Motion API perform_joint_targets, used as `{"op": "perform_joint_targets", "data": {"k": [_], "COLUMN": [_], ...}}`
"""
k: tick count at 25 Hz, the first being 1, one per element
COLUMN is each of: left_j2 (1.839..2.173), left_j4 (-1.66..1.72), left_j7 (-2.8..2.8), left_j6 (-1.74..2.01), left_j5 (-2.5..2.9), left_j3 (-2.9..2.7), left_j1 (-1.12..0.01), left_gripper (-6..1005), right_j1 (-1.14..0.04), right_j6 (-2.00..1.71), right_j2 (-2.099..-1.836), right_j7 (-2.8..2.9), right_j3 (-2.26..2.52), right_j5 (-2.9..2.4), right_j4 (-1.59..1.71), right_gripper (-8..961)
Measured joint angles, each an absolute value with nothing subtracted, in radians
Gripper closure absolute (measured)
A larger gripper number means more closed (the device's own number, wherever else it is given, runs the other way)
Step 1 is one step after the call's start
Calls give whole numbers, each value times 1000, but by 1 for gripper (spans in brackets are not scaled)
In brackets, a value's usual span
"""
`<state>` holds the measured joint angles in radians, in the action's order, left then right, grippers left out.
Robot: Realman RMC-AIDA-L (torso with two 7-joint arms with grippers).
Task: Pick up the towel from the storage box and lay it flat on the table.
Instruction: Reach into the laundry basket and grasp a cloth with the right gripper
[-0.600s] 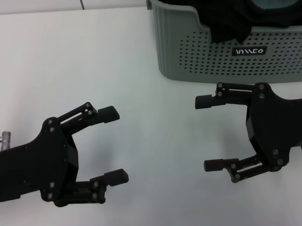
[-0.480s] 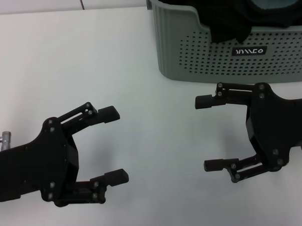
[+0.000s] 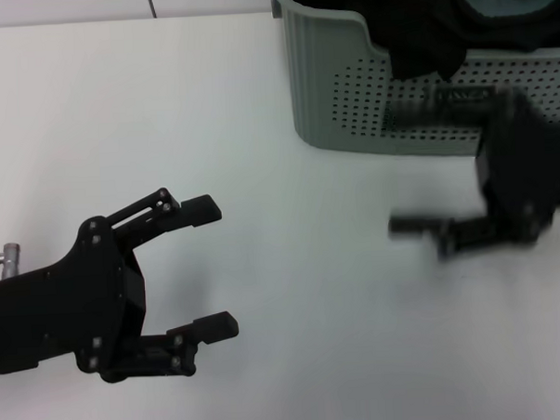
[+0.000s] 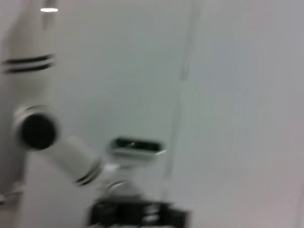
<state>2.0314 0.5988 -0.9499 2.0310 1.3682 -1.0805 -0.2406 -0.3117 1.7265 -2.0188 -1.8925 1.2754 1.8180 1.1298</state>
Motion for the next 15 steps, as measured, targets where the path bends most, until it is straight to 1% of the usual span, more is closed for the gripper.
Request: {"op": "perform_joint_targets", "data": {"k": [5,10,15], "left_j2": [2030,2031,2034], "left_j4": [595,591,585], "left_j7": [-945,-943,-933], "left_j6": [2030,2029,2028], "left_j5": [1368,1368,1368], "left_j3": [-1079,-1078,-1078], "left_j1": [-245,-245,-239], "left_gripper": [104,104,104], "right_j1": [-338,-364,-362], "right_j6": [1630,1520,1464], "right_j2": [-2015,-2012,-2004], "right_j7": [-1662,-1455,-1371], "right_j3": [1088,837,639], "right_j5": [1800,1671,1525], "right_j4": [1284,1422,1459], "right_gripper": [67,68,73]}}
